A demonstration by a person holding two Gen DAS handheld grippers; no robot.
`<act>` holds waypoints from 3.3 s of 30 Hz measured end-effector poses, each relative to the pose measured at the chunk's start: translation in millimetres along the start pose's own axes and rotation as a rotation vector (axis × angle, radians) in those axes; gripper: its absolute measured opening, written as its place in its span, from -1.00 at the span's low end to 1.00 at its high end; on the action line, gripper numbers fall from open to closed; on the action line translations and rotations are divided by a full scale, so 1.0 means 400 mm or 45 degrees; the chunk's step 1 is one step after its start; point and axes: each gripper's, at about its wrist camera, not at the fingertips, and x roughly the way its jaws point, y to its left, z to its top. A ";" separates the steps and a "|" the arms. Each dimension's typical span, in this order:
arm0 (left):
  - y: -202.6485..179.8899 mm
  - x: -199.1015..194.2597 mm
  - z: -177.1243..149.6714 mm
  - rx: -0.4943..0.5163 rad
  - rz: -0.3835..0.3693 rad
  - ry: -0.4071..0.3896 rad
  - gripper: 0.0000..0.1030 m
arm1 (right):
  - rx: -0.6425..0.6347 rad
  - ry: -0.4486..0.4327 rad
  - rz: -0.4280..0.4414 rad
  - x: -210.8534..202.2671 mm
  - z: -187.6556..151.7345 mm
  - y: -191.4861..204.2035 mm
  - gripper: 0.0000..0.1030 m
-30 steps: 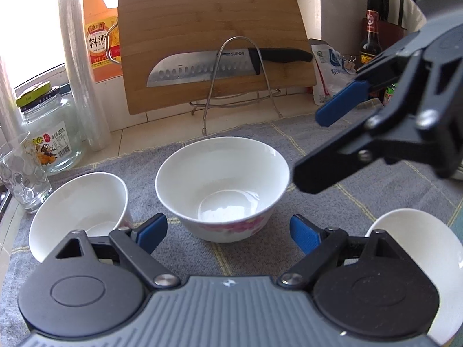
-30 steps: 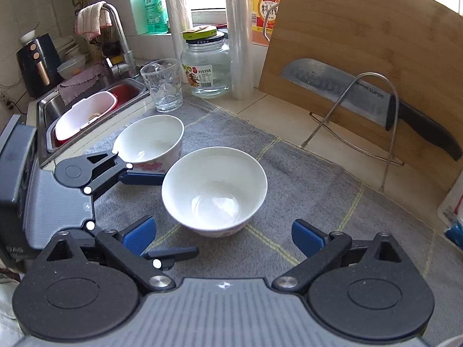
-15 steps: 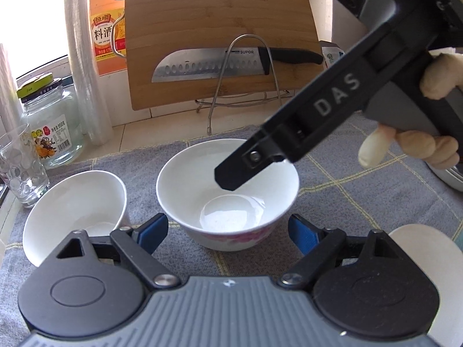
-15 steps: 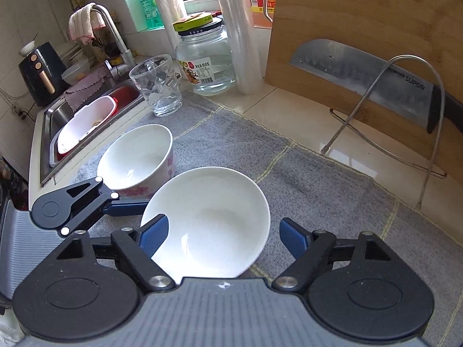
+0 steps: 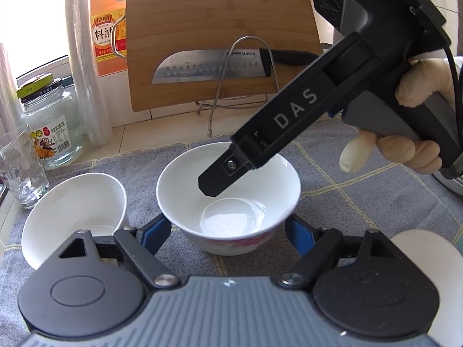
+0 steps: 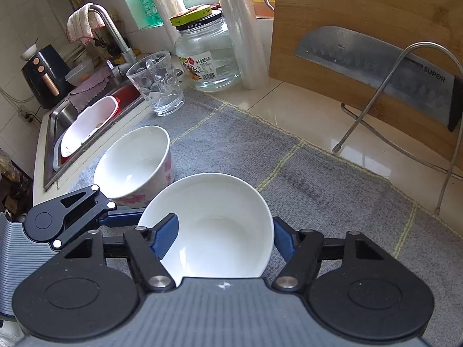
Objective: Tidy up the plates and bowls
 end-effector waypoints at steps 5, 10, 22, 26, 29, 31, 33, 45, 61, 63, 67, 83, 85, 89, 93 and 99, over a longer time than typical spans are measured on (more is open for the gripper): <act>0.000 0.001 -0.001 0.009 0.000 -0.001 0.65 | 0.013 -0.006 0.008 0.002 0.002 -0.004 0.45; 0.004 0.000 0.000 0.009 -0.014 0.001 0.65 | 0.029 -0.008 0.014 0.006 0.005 -0.006 0.44; 0.004 -0.021 0.027 0.052 -0.078 0.038 0.65 | 0.110 -0.036 0.025 -0.043 -0.012 0.000 0.45; -0.005 -0.051 0.038 0.088 -0.099 0.036 0.65 | 0.131 -0.060 0.029 -0.081 -0.022 0.016 0.45; -0.014 -0.074 0.045 0.106 -0.117 0.032 0.65 | 0.143 -0.073 0.015 -0.109 -0.031 0.031 0.45; -0.020 -0.090 0.049 0.114 -0.129 0.034 0.65 | 0.151 -0.082 0.002 -0.127 -0.040 0.043 0.45; -0.024 -0.107 0.052 0.117 -0.145 0.029 0.65 | 0.155 -0.090 -0.007 -0.144 -0.048 0.055 0.45; -0.054 -0.201 0.050 0.190 -0.245 -0.004 0.65 | 0.222 -0.163 -0.061 -0.245 -0.118 0.124 0.45; -0.132 -0.253 0.012 0.287 -0.402 0.020 0.65 | 0.353 -0.220 -0.160 -0.326 -0.254 0.164 0.45; -0.140 -0.253 0.006 0.295 -0.418 0.032 0.65 | 0.374 -0.218 -0.165 -0.327 -0.270 0.164 0.45; -0.151 -0.248 -0.009 0.306 -0.444 0.060 0.65 | 0.408 -0.207 -0.177 -0.323 -0.296 0.163 0.45; -0.174 -0.234 -0.035 0.338 -0.488 0.143 0.65 | 0.479 -0.174 -0.195 -0.307 -0.355 0.163 0.45; -0.176 -0.232 -0.036 0.340 -0.489 0.149 0.65 | 0.482 -0.172 -0.195 -0.306 -0.358 0.162 0.45; -0.174 -0.232 -0.038 0.345 -0.488 0.154 0.65 | 0.485 -0.170 -0.189 -0.301 -0.356 0.161 0.45; -0.173 -0.228 -0.040 0.350 -0.484 0.165 0.65 | 0.479 -0.162 -0.186 -0.294 -0.354 0.162 0.45; -0.173 -0.223 -0.045 0.352 -0.485 0.178 0.65 | 0.470 -0.148 -0.190 -0.287 -0.355 0.163 0.46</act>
